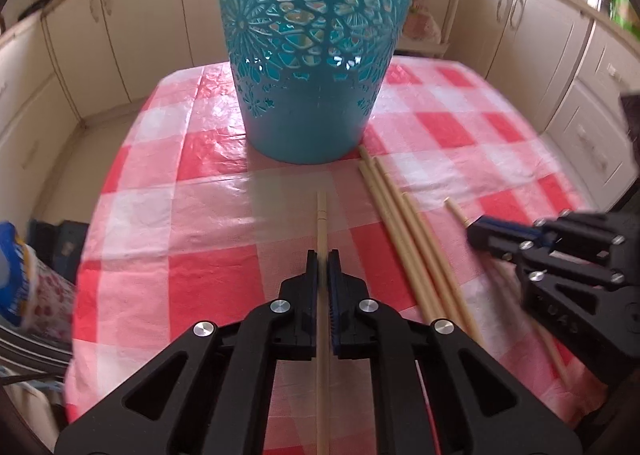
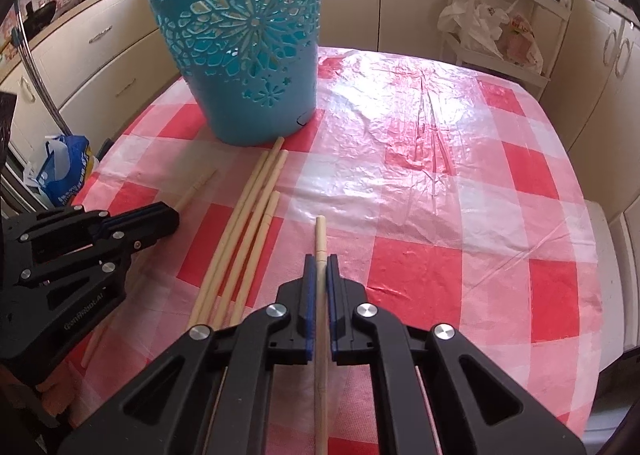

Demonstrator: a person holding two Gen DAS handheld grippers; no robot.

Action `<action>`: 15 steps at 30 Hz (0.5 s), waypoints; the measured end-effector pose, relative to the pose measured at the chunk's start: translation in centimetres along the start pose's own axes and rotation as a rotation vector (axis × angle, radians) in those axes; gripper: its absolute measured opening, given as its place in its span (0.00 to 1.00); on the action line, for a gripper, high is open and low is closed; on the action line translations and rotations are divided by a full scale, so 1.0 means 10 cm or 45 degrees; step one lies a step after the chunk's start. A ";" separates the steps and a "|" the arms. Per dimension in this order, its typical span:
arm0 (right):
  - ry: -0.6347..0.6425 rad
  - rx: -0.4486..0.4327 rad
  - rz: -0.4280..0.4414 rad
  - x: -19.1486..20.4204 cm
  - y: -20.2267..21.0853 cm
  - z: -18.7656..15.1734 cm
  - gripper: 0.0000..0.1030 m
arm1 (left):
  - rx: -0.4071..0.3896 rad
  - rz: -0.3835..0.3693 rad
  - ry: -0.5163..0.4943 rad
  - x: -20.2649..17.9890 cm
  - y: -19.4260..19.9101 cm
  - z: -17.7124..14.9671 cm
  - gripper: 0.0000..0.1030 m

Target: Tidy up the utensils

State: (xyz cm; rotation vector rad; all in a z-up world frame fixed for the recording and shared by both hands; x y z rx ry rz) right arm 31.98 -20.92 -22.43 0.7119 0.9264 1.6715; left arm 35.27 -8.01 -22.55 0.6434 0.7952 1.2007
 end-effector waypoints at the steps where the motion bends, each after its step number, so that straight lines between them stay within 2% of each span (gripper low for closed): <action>1: -0.039 -0.008 0.026 -0.02 0.01 -0.01 0.06 | -0.009 -0.008 0.013 0.03 0.02 0.01 0.05; 3: -0.087 -0.022 0.056 -0.05 0.02 -0.03 0.06 | -0.016 -0.045 0.045 0.08 0.05 0.03 0.05; 7: -0.152 -0.032 0.092 -0.09 0.02 -0.04 0.06 | -0.005 -0.039 0.067 0.18 0.03 0.03 0.05; 15: -0.167 -0.044 0.095 -0.10 0.03 -0.04 0.06 | 0.005 -0.068 0.118 0.27 0.03 -0.01 0.05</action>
Point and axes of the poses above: each gripper's, at about its wrist camera, not at the fingertips, and y roughly against the way its jaws point, x to its left, z to its top, the point moved 6 cm from there along -y, roughly the way its jaws point, and after that the axes turned 8 degrees about y, right-handed, at the moved point
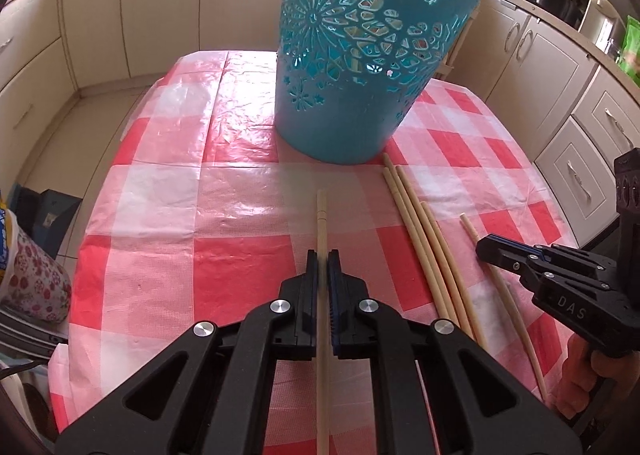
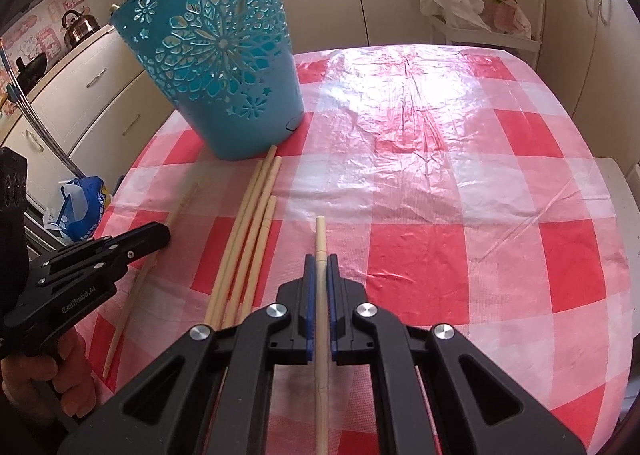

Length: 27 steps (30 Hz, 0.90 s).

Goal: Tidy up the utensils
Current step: 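Lift both held chopsticks up over the teal basket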

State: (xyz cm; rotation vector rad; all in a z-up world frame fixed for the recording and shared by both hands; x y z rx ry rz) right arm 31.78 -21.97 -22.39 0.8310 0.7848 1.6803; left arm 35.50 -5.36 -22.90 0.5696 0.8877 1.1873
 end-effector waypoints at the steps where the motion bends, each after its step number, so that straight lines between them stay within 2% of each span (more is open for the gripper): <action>1: 0.000 -0.001 0.000 -0.01 0.00 0.00 0.06 | -0.005 -0.003 -0.004 -0.01 0.01 0.00 0.05; 5: -0.018 -0.003 0.007 -0.02 0.00 -0.02 0.06 | -0.040 -0.026 -0.003 -0.02 0.14 0.03 0.05; 10: -0.075 -0.031 0.052 -0.03 0.13 -0.04 0.06 | -0.169 -0.100 -0.008 -0.10 0.48 0.16 0.05; 16: -0.134 -0.178 0.103 0.02 0.50 0.10 0.06 | -0.314 -0.155 -0.008 -0.22 0.88 0.39 0.05; 27: -0.135 -0.524 0.215 0.26 1.32 0.69 0.06 | -0.530 -0.182 -0.003 -0.36 1.50 0.78 0.05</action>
Point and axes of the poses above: each gripper's, at about its wrist camera, not at the fingertips, and y roughly against the way its jaws point, x to its left, z to its top, the point moved 6 cm from there along -y, roughly the way its jaws point, and after that the axes turned 8 degrees about y, right-handed, at the moved point
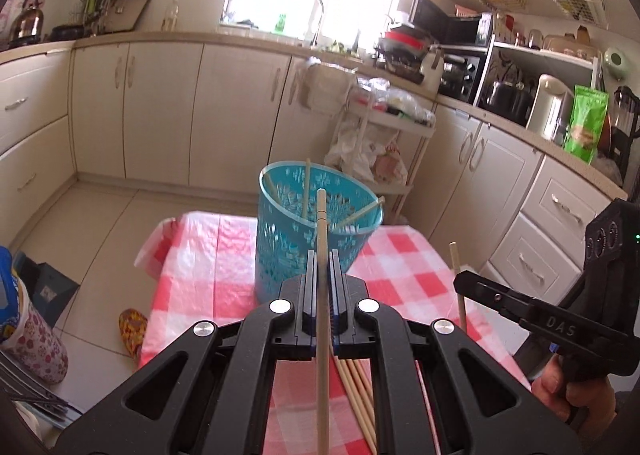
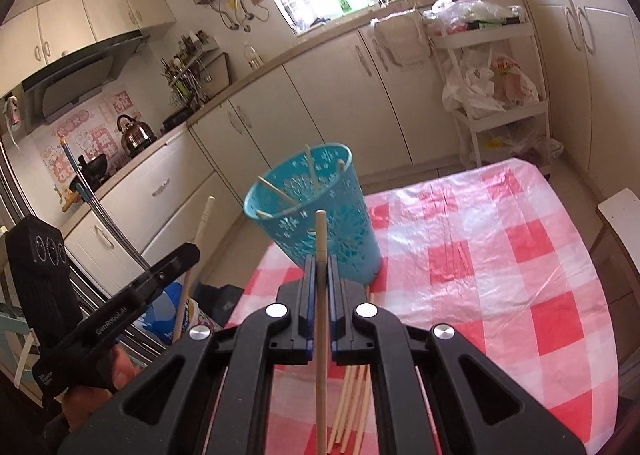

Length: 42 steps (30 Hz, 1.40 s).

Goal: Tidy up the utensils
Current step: 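Lift both held chopsticks up over the teal basket, then open both grippers to drop the chopsticks into the teal basket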

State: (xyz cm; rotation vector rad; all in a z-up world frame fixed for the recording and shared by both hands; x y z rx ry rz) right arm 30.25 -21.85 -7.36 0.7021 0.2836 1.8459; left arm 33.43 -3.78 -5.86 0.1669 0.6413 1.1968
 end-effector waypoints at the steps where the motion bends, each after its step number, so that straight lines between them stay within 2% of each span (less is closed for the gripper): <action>1: 0.007 -0.024 0.006 0.04 0.02 0.06 0.06 | -0.021 -0.001 0.003 -0.01 0.03 0.06 0.05; 11: 0.075 -0.237 0.007 0.31 0.01 0.72 0.06 | -0.191 -0.029 0.064 -0.01 0.06 0.56 0.05; 17: 0.101 -0.428 -0.027 0.38 -0.06 1.24 0.06 | -0.321 -0.086 0.086 -0.05 -0.07 0.94 0.05; 21: 0.102 -0.507 -0.067 0.34 -0.23 1.51 0.06 | -0.395 -0.112 0.125 -0.04 -0.23 1.19 0.05; 26: 0.117 -0.568 -0.119 0.26 -0.51 1.67 0.06 | -0.502 -0.123 0.158 -0.03 -0.43 1.43 0.05; 31: 0.134 -0.558 -0.152 0.18 -0.82 1.66 0.06 | -0.563 -0.097 0.206 0.06 -0.73 1.51 0.05; 37: 0.138 -0.488 -0.185 0.02 -1.12 1.41 0.07 | -0.467 -0.051 0.195 0.13 -1.13 1.31 0.05; 42: 0.114 -0.409 -0.176 -0.09 -1.23 1.23 0.08 | -0.393 -0.006 0.200 0.25 -1.28 1.06 0.05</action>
Point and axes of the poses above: each gripper's, at about its wrist camera, not at the fingertips, and y roughly against the way its jaws point, x to its left, z to its top, the point moved 6 cm from there along -y, roughly the way its jaws point, and after that the axes turned 8 degrees about y, right-handed, at the moved point
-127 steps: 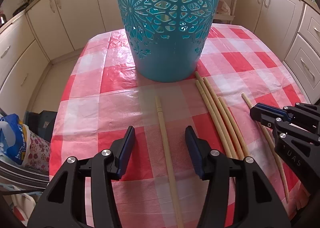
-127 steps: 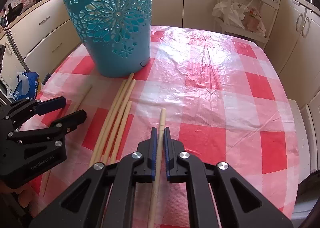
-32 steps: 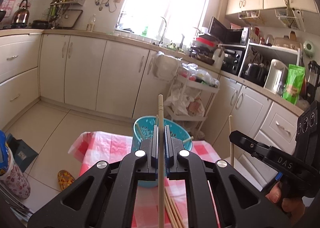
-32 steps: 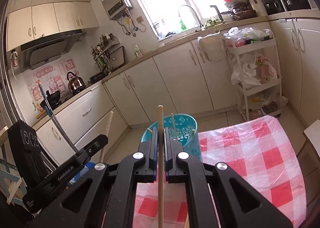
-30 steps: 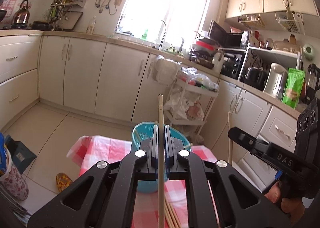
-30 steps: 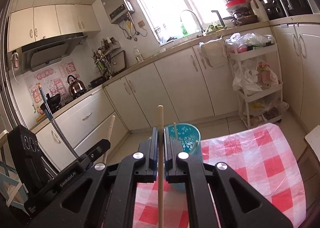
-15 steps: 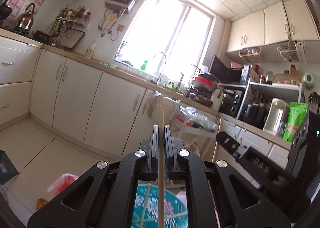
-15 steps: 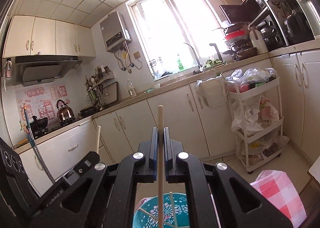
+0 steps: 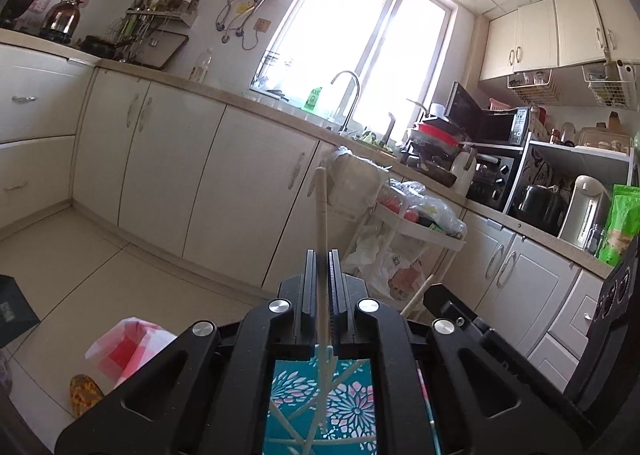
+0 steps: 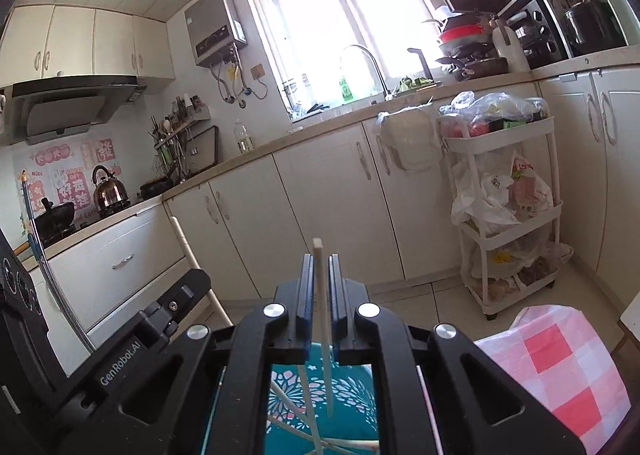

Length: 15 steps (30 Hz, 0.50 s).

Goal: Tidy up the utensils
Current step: 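Open both grippers to drop the chopsticks into the teal basket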

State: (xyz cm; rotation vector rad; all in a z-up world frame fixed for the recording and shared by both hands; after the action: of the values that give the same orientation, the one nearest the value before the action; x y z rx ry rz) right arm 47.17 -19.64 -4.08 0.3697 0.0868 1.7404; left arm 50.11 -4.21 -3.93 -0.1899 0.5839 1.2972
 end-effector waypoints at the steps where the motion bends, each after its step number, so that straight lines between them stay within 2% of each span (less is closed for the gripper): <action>1: -0.001 0.009 0.003 -0.01 0.02 -0.02 0.08 | 0.019 0.013 -0.002 0.03 0.00 -0.05 0.05; 3: -0.002 0.026 0.005 -0.04 0.06 -0.05 0.08 | 0.048 0.029 -0.013 0.08 0.04 -0.13 0.05; 5: -0.015 0.043 -0.005 -0.10 0.12 -0.07 0.17 | 0.072 0.044 -0.012 0.11 0.11 -0.17 0.06; 7: -0.038 0.049 -0.018 -0.17 0.24 -0.06 0.20 | 0.086 0.054 -0.004 0.13 0.24 -0.19 0.14; 10: -0.060 0.054 -0.036 -0.25 0.47 -0.06 0.22 | 0.082 0.090 -0.007 0.16 0.49 -0.18 0.38; 11: -0.063 0.057 -0.040 -0.28 0.57 -0.07 0.24 | 0.084 0.104 -0.009 0.16 0.58 -0.18 0.49; 12: -0.066 0.061 -0.047 -0.30 0.67 -0.09 0.24 | 0.087 0.110 -0.010 0.16 0.67 -0.19 0.54; 15: -0.059 0.100 -0.064 -0.32 0.96 -0.22 0.25 | 0.125 0.131 -0.049 0.14 0.92 -0.28 0.62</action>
State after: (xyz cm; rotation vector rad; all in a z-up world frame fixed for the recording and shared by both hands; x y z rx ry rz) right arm 37.97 -24.39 -4.33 0.4617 0.1299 1.6813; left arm 40.81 -1.73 -5.23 -0.0544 0.6294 1.3651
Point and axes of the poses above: each gripper's, at about its wrist camera, not at the fingertips, and y roughly against the way its jaws point, x to its left, z to its top, the point moved 6 cm from there along -y, roughly the way its jaws point, and after that the axes turned 8 degrees about y, right-handed, at the moved point
